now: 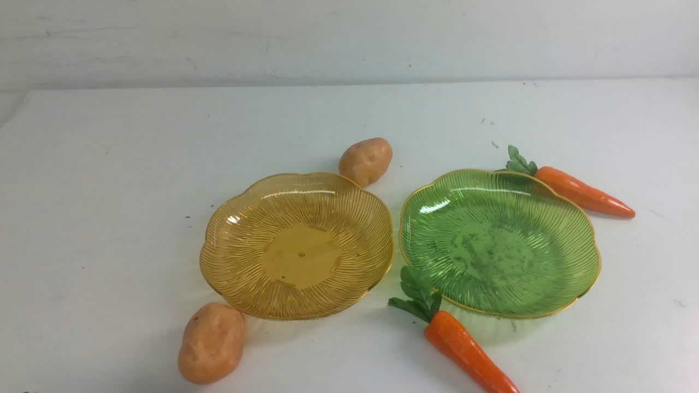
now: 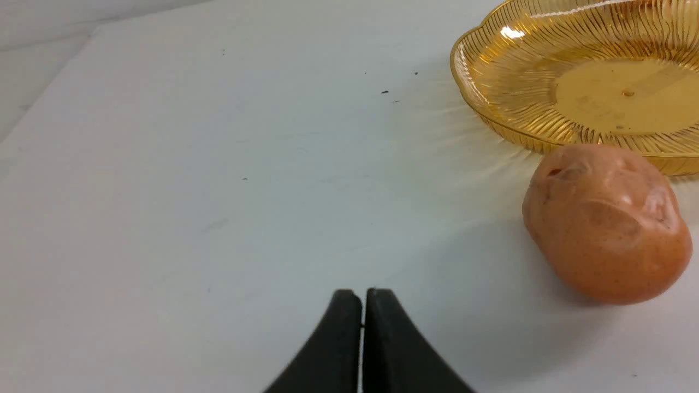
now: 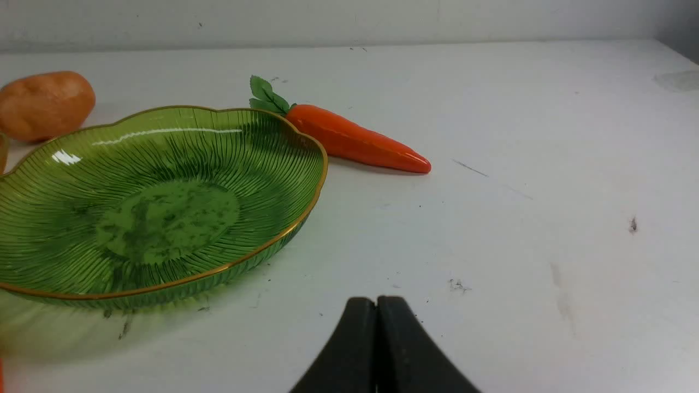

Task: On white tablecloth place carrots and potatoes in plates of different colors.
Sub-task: 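Put the potatoes from the left side into the left plate with the left gripper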

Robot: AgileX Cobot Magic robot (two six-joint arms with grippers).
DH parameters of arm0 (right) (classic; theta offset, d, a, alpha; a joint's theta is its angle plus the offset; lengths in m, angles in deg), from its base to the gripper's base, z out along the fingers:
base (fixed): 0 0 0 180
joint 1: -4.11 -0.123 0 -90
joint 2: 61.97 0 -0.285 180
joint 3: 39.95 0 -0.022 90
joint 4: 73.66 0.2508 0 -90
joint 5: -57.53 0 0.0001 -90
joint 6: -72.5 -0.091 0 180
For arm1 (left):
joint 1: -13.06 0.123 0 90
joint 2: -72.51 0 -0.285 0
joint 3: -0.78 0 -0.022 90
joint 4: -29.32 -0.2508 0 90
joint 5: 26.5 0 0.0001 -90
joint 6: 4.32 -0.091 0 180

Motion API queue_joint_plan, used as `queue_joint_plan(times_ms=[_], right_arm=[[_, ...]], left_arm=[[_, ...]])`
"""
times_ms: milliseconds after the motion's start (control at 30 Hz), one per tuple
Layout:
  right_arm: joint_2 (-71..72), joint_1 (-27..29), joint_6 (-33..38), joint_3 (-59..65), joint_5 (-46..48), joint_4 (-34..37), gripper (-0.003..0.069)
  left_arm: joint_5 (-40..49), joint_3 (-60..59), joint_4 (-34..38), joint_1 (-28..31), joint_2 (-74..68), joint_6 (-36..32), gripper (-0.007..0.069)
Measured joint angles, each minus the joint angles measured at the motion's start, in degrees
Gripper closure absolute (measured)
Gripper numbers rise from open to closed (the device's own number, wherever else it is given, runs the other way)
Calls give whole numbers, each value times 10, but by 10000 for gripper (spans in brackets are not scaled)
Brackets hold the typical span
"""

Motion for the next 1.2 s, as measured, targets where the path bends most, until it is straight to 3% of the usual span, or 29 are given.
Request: queue_joint_plan(times_ms=[967,1067,1167,1200], right_arm=[[0,0,0,0,0,0,674],[0,0,0,0,0,0,674],[0,0,0,0,0,0,674],[0,0,0,0,0,0,674]], left_arm=[[-4,0,-2,0,0,-4,628],[-37,0,43,0,0,18,628],[-109,0,164,0,0,80,628],[-109,0,171,0,0,83,628]])
